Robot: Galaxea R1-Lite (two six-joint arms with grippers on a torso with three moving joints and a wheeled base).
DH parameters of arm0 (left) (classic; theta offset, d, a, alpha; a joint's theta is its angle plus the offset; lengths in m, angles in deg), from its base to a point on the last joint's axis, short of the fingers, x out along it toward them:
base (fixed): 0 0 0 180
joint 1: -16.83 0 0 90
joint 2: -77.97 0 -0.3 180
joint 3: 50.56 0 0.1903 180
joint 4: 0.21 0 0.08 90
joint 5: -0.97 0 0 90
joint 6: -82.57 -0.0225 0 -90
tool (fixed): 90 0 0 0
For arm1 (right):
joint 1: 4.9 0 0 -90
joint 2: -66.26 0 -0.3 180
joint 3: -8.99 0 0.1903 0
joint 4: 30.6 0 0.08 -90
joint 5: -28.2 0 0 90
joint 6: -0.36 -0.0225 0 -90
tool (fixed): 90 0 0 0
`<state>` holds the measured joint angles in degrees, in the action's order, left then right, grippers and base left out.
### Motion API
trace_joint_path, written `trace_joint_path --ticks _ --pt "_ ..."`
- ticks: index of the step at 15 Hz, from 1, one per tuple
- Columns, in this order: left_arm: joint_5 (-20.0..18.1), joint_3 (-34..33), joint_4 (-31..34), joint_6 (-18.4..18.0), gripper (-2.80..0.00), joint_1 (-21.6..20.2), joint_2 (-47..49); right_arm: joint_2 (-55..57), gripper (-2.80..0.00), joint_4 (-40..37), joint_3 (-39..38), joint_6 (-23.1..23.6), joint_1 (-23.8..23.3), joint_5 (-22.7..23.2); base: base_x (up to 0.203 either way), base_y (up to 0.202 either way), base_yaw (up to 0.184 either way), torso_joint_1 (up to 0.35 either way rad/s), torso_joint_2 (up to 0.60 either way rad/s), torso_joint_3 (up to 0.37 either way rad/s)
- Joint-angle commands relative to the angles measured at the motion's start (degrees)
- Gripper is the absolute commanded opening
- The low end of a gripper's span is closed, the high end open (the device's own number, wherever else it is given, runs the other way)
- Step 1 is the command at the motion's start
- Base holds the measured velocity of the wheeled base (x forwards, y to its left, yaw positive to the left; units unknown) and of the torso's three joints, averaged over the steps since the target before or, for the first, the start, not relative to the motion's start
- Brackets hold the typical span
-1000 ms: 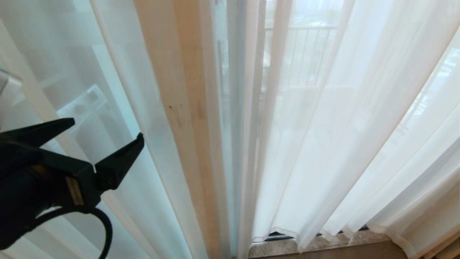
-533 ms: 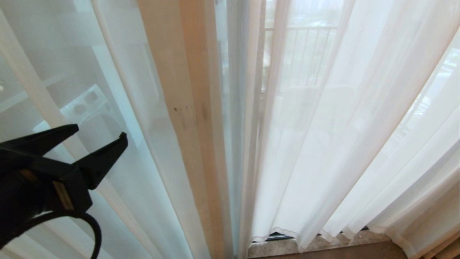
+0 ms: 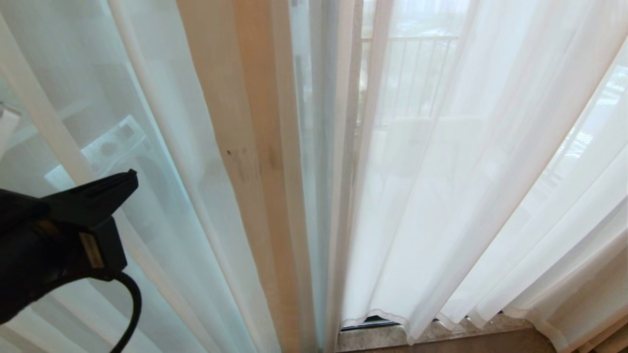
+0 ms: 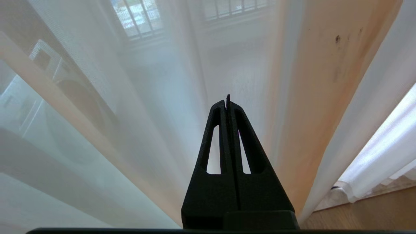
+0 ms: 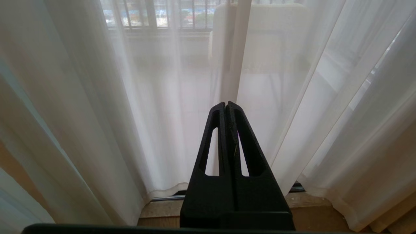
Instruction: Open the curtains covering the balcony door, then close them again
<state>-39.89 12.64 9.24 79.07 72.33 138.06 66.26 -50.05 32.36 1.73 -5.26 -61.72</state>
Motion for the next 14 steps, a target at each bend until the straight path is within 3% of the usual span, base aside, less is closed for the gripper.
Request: trace_joint_path --ticks 1,5,7,10,14 --pt "-1.97 0.0 -0.04 -0.09 -2.8 -3.66 0.17 0.07 -2.8 0.04 0.0 0.03 -0.04 0.04 0.0 0.0 0.0 0.0 0.0 0.0" --pt "-4.36 -1.7 -0.04 -0.07 -2.8 -6.32 -0.4 0.0 -2.8 0.04 0.0 0.03 0.0 0.09 0.0 0.0 0.0 0.0 0.0 0.0" --pt "-7.1 -2.71 -0.05 -0.1 -2.8 -11.16 -1.17 0.07 -2.8 0.04 0.0 0.03 0.0 0.03 0.0 0.0 0.0 0.0 0.0 0.0" --pt "-15.92 -3.34 0.01 -0.27 -2.8 -23.36 -2.66 0.02 -2.8 0.04 0.0 0.03 0.0 0.02 0.0 0.0 0.0 0.0 0.0 0.0" --pt "-34.23 -7.72 0.13 -1.76 -2.8 -44.65 -8.28 0.05 -2.8 0.04 0.0 0.03 -0.03 0.05 0.0 0.0 0.0 0.0 0.0 0.0"
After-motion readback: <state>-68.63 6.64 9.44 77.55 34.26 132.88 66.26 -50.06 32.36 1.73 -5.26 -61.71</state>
